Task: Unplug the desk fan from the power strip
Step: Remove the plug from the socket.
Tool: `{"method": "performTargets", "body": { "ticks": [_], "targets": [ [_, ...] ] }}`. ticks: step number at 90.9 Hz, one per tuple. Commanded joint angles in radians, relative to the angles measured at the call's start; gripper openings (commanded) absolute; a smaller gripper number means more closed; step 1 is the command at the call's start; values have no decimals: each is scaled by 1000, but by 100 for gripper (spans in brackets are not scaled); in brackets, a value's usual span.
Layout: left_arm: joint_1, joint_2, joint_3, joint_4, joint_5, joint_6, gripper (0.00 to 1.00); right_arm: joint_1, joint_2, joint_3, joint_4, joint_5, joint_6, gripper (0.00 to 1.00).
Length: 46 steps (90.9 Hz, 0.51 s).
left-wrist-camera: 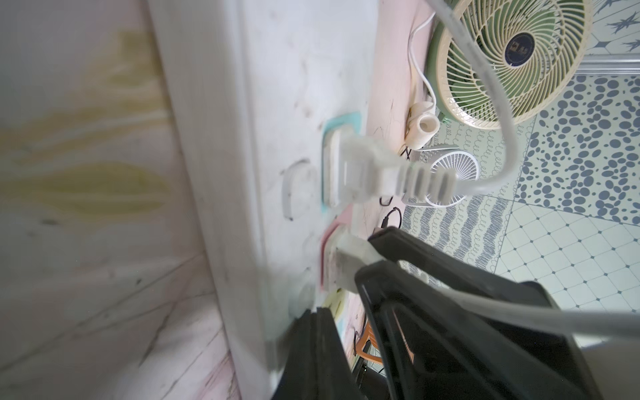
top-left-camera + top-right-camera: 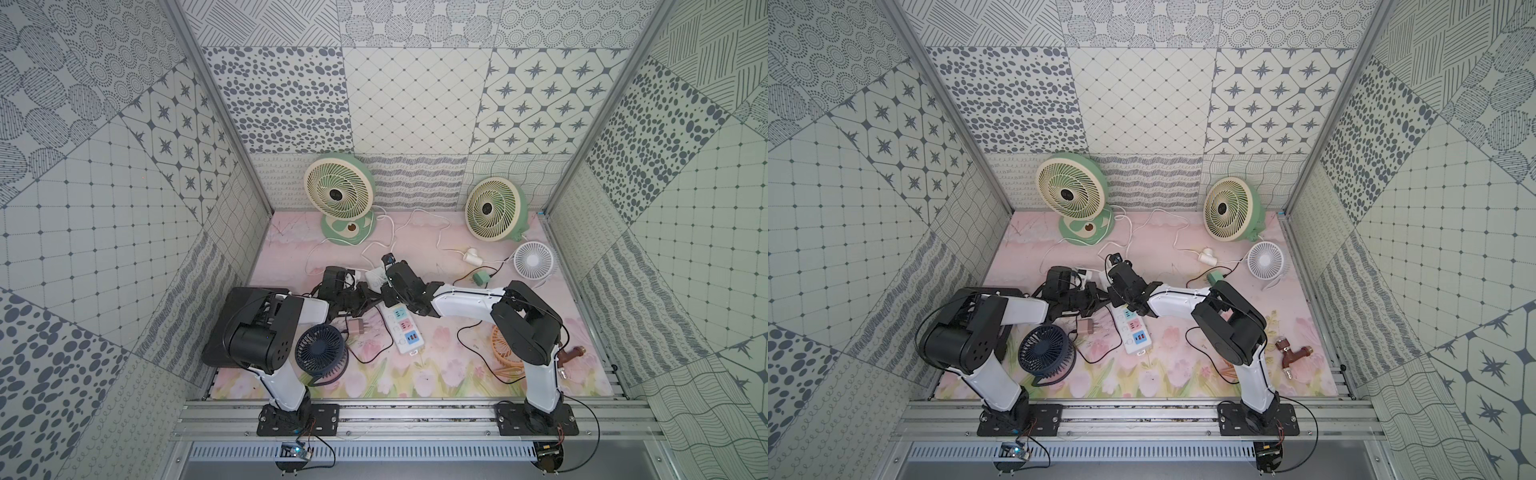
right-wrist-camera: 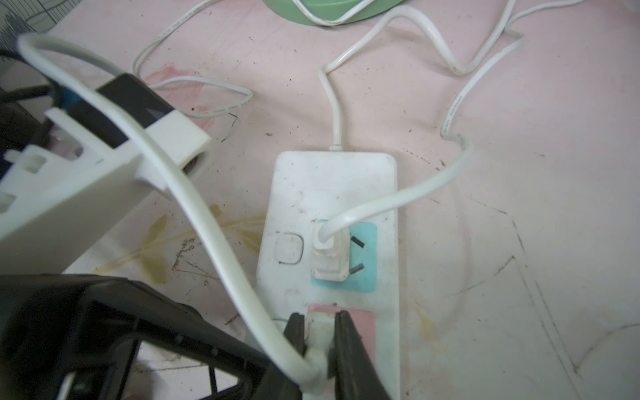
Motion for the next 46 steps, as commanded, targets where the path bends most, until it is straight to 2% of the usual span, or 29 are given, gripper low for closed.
{"method": "performTargets", "body": {
  "ticks": [1,6,16,23,31,46],
  "targets": [
    [2,5,-5,-131,-84,25,0,43,-2,59,16,103,-82,0],
    [2,8,-1,-132,-83,25,0,33,-10,47,25,93,-56,0],
    [1,11,2,-134,-80,27,0,-37,-38,-15,89,-31,60,0],
    [2,15,5,-136,-78,28,0,-65,-44,-38,119,-77,94,0],
    [2,15,8,-140,-78,31,0,-46,-35,-15,90,-52,54,0],
    [3,15,9,-141,-79,31,0,32,-4,58,15,97,-73,0]
  ]
}}
